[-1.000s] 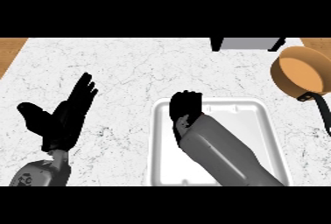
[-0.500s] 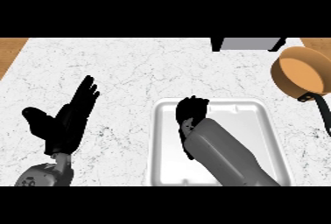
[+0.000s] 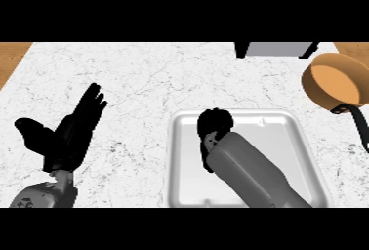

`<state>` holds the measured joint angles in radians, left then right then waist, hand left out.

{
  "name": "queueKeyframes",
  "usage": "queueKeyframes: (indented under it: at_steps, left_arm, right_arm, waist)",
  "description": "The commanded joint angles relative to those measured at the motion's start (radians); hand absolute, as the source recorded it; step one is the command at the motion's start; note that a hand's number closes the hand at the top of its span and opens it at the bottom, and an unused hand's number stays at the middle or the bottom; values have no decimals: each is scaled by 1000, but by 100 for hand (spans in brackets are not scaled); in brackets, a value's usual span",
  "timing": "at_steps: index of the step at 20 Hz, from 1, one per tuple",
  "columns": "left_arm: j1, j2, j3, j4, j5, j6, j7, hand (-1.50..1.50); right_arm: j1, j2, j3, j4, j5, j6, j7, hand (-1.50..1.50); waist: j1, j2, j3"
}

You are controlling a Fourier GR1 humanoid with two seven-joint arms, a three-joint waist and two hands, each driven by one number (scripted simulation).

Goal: Pick the sweet potato from the tray and place it in the pot

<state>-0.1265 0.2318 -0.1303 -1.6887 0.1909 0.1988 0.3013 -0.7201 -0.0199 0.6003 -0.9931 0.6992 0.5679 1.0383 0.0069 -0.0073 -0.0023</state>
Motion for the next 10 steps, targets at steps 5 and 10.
queueKeyframes:
  at_steps: [5, 10]
  left_arm:
    - [-103, -30, 47, 83, -18, -24, 20, 0]
    - [-58, -91, -7, 44, -79, 16, 15, 0]
  right_arm:
    - [37, 19, 12, 39, 104, -59, -56, 150]
    - [81, 18, -1, -101, 127, -34, -26, 150]
  waist:
    - [-5, 9, 2]
    - [-12, 5, 2]
